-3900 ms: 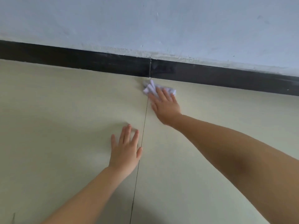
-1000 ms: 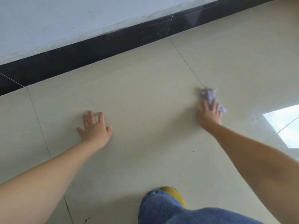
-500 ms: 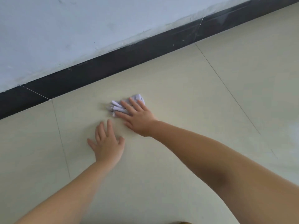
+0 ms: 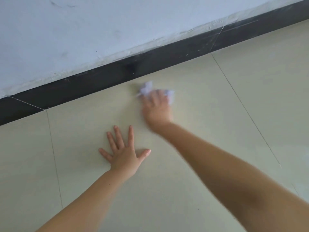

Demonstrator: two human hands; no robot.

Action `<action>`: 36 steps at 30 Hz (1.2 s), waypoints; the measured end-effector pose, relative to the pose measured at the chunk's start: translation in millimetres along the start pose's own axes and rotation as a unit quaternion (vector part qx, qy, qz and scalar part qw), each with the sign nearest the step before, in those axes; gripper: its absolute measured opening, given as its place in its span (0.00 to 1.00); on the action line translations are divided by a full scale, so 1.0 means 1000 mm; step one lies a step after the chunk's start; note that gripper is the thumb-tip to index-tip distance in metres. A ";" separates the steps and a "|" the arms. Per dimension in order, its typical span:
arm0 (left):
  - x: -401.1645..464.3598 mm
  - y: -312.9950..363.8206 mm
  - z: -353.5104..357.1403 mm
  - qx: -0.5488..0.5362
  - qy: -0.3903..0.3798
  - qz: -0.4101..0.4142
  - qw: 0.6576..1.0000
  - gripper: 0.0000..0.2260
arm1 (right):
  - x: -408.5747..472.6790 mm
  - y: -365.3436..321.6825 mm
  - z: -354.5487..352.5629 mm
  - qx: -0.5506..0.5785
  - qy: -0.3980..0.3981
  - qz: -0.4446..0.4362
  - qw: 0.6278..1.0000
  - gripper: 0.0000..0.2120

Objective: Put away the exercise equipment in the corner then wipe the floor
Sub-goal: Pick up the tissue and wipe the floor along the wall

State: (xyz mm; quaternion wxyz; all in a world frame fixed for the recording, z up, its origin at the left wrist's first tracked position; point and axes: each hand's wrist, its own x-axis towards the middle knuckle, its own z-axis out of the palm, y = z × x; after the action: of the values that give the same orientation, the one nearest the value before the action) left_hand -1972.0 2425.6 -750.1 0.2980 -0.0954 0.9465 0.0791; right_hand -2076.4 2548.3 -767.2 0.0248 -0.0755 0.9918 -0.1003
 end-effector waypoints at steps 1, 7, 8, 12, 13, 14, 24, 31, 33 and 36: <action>0.000 0.000 0.001 0.006 0.000 -0.003 1.000 0.42 | -0.009 -0.033 0.005 -0.005 -0.048 -0.112 0.993 0.25; -0.001 0.001 0.001 0.017 0.004 -0.018 1.000 0.43 | 0.015 0.009 -0.010 -0.005 -0.124 -0.192 0.974 0.23; 0.000 0.001 0.001 0.020 0.002 -0.018 1.000 0.43 | 0.026 0.053 -0.016 0.001 -0.096 -0.126 0.987 0.23; 0.002 0.002 0.000 0.043 -0.021 -0.025 0.999 0.44 | 0.042 0.221 -0.049 -0.003 -0.007 0.184 0.983 0.26; 0.002 0.002 0.000 0.048 -0.024 -0.027 0.998 0.44 | 0.039 0.247 -0.058 0.018 -0.011 0.272 0.962 0.26; 0.003 0.002 0.000 0.050 -0.024 -0.028 0.998 0.44 | 0.036 0.262 -0.062 0.038 -0.020 0.350 0.936 0.25; -0.005 0.002 -0.004 -0.001 0.023 -0.023 0.999 0.42 | -0.064 0.017 -0.003 0.043 -0.123 -0.150 0.980 0.24; 0.001 0.049 -0.023 0.053 0.018 0.064 0.996 0.38 | -0.006 0.197 -0.033 0.014 -0.032 -0.058 0.998 0.23; 0.011 0.082 -0.029 0.014 -0.024 0.065 0.997 0.41 | 0.012 0.274 -0.053 -0.009 -0.017 0.111 0.994 0.24; 0.021 0.111 -0.025 -0.029 -0.087 0.038 0.995 0.47 | 0.019 0.315 -0.074 0.023 -0.052 0.303 0.951 0.24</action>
State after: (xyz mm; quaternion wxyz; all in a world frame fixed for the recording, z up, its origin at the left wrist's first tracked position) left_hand -2027.7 2525.1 -731.4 0.3727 -0.0612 0.9174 0.1257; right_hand -2145.7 2864.2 -759.5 0.1073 0.2239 0.9628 -0.1068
